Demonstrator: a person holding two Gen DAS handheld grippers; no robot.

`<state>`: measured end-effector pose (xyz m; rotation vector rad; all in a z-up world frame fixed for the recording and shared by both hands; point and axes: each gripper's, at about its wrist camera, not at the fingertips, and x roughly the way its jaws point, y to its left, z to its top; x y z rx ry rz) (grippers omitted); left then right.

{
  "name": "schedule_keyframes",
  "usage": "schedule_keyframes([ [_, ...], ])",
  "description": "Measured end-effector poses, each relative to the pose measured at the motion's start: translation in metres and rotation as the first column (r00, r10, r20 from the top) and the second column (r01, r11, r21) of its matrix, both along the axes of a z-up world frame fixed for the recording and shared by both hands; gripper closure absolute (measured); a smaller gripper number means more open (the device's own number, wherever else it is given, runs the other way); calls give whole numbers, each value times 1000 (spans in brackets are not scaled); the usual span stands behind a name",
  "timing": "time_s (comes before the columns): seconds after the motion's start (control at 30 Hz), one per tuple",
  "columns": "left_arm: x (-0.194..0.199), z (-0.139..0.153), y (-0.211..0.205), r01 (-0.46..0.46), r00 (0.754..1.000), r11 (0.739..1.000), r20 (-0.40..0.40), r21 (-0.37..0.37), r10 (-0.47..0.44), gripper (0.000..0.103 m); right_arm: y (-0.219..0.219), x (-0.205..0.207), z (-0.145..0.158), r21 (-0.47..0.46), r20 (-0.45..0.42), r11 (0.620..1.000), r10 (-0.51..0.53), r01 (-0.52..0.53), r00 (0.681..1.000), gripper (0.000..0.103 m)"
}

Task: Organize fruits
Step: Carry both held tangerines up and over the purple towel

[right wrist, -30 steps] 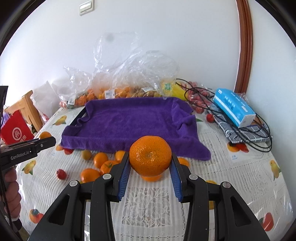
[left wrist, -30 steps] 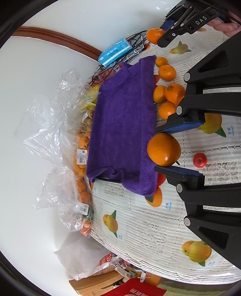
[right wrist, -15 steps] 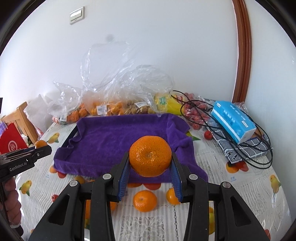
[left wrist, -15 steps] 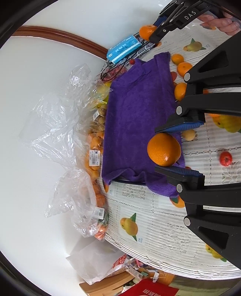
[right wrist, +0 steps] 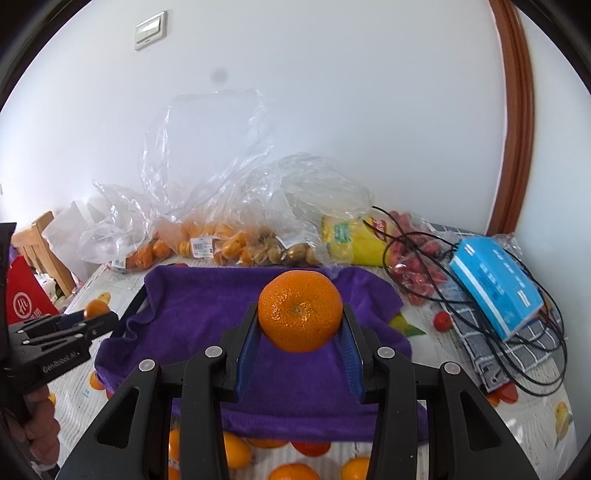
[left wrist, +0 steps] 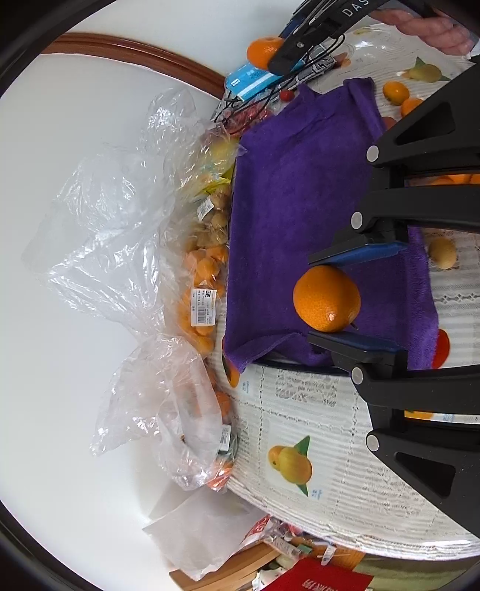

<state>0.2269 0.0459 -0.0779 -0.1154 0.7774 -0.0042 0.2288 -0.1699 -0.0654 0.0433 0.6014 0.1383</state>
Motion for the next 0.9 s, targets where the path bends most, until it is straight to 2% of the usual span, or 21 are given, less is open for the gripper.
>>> schedule_keyframes([
  [0.17, 15, -13, -1, -4, 1000, 1000, -6, -4, 4, 71, 2, 12, -11, 5, 1, 1000, 8, -8, 1000, 62],
  [0.53, 29, -40, 4, -10, 999, 999, -47, -31, 8, 71, -13, 33, -50, 6, -87, 1000, -26, 26, 996, 62],
  [0.63, 31, -44, 6, -14, 998, 999, -56, -46, 11, 71, -15, 38, -59, 26, -127, 999, -18, 21, 992, 62],
  [0.9, 34, -52, 4, -11, 997, 998, -79, -55, 7, 71, -3, 41, -76, -9, -170, 1000, 9, -10, 985, 62],
])
